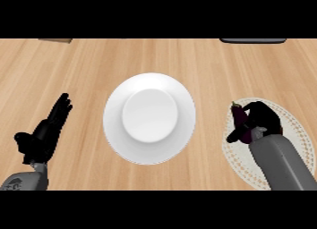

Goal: Pick the eggplant from the placemat and place it in the plate

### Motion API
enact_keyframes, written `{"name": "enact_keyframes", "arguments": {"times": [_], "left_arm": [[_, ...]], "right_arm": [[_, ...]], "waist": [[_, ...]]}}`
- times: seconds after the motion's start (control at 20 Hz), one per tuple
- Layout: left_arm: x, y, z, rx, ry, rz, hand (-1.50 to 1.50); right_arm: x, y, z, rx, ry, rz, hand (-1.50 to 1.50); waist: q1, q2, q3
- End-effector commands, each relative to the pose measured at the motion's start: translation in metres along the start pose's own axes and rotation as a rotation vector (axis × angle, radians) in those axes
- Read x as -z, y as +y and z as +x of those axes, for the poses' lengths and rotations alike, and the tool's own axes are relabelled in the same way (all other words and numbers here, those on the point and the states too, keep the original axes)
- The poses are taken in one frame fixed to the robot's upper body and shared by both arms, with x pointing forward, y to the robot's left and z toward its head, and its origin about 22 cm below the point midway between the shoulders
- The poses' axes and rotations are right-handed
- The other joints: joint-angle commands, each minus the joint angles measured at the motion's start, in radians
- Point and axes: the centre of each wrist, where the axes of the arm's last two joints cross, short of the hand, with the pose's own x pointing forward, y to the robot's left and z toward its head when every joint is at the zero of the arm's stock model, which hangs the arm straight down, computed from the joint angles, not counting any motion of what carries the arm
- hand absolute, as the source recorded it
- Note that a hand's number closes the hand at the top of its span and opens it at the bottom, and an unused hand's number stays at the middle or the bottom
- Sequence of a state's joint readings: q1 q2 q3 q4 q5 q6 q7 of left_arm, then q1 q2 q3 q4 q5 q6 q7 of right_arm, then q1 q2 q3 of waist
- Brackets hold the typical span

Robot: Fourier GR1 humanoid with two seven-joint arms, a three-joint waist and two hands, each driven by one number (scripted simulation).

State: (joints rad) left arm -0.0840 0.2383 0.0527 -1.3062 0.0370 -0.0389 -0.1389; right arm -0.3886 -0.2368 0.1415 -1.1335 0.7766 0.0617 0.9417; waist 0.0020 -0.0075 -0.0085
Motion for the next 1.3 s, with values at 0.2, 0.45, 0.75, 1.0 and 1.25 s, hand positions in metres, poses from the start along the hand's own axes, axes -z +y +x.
{"name": "enact_keyframes", "arguments": {"times": [0.2,0.45,0.75,1.0,1.25], "left_arm": [[-0.001,-0.006,-0.005,-0.005,0.012,-0.006,0.00],[-0.001,0.004,-0.003,-0.006,0.003,-0.015,0.00],[-0.017,0.017,-0.004,0.008,0.042,0.062,0.00],[-0.027,0.018,-0.012,0.013,0.026,0.045,0.00],[-0.010,0.018,0.009,0.001,0.004,0.030,0.00]], "right_arm": [[0.010,0.027,-0.017,-0.014,-0.060,0.017,1.50],[-0.007,0.024,0.002,-0.058,-0.157,-0.131,1.50],[-0.094,0.070,-0.079,0.032,-0.348,-0.148,1.50],[-0.156,0.048,-0.107,0.145,-0.455,-0.317,1.50],[-0.219,0.026,-0.124,0.169,-0.499,-0.414,1.50]], "waist": [[0.000,0.008,0.008],[-0.002,0.008,0.008],[-0.077,-0.015,0.007],[-0.044,-0.005,0.007],[-0.033,-0.001,0.007]]}}
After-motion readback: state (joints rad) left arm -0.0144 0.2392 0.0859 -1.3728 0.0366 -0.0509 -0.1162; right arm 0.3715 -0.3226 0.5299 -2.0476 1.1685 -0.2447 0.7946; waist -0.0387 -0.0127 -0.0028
